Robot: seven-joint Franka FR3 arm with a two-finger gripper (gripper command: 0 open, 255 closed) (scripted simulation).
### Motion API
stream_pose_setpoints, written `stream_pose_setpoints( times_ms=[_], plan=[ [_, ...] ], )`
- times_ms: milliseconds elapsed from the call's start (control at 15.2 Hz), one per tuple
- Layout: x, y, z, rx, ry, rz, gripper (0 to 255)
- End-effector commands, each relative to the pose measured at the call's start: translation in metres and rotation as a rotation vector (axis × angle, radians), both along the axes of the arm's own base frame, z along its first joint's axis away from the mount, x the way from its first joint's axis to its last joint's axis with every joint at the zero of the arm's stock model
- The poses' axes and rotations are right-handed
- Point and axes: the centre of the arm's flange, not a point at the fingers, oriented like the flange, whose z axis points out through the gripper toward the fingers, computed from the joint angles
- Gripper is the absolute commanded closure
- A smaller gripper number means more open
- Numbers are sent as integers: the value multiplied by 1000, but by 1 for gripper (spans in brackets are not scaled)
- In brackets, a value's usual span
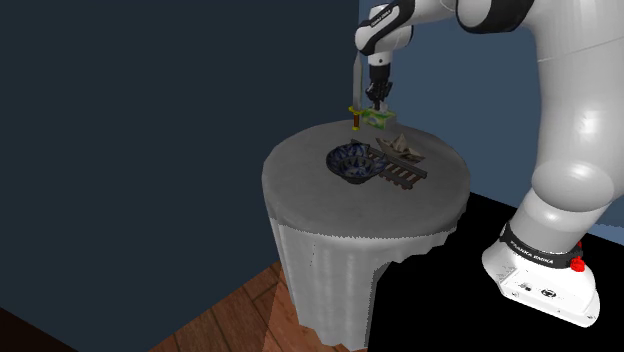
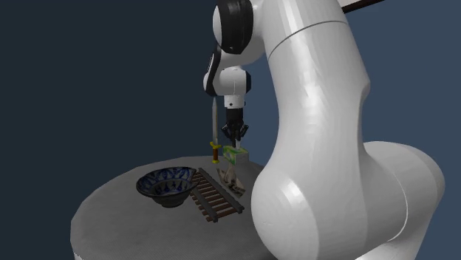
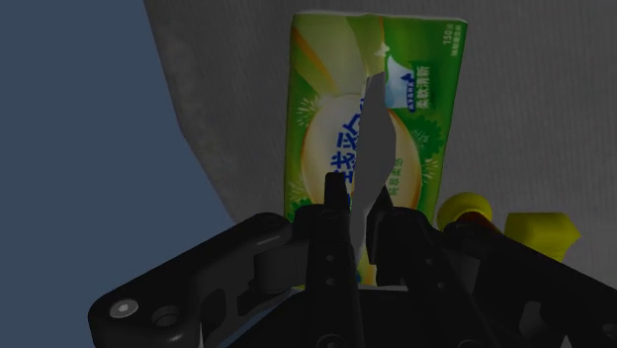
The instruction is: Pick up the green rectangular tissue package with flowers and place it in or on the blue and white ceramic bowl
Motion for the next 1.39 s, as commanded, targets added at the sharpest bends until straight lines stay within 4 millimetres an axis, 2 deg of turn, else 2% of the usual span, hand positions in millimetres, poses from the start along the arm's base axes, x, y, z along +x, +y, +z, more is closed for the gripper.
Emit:
stream_pose_setpoints(
  times_ms=[0,1320],
  plan=[
    [0,0,10,0,0,0,255],
    [0,0,116,0,0,0,255]
  ],
)
